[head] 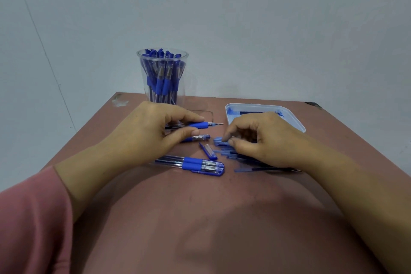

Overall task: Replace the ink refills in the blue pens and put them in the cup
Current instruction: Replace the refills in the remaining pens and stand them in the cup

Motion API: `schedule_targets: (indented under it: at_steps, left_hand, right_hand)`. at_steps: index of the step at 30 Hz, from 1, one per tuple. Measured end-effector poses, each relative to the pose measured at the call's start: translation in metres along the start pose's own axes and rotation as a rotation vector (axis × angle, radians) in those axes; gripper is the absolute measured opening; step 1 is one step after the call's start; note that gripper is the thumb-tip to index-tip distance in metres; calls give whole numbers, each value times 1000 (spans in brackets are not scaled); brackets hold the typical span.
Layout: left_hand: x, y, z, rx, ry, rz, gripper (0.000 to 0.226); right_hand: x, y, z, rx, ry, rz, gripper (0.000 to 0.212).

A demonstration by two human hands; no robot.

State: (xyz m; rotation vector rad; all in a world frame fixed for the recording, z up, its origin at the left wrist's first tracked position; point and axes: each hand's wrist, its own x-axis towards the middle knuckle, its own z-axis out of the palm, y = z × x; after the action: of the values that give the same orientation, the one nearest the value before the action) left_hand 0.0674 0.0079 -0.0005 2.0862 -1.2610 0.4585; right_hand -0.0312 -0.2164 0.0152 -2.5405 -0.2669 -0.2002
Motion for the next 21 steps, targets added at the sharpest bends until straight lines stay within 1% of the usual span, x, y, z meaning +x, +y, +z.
schedule_targets:
  at_steps: [3, 5, 10, 14, 16, 18, 21]
  left_hand:
    - [0, 1, 0, -16, 0, 3, 28]
    - [0, 1, -1, -22, -2, 5, 29]
    - [0, -2, 0, -13, 1, 12, 29]
    - [0, -1, -1, -20, -11, 23, 31]
    - [1, 1, -2, -28, -13, 23, 35]
    - [1, 1, -1, -26, -14, 19, 34]
    - [0, -1, 0, -11, -11, -1, 29]
  right_hand:
    - [0, 2, -1, -17, 17, 3, 11]
    - [0, 3, -2, -11, 30, 0, 13]
    - [2, 8, -1, -109, 76, -42, 16]
    - [3, 8, 0, -76, 83, -11, 24]
    - [3, 9, 1, -105, 99, -43, 28]
    - [3, 7, 1, -134, 129, -83, 32]
    - [3, 5, -2, -20, 182, -98, 33]
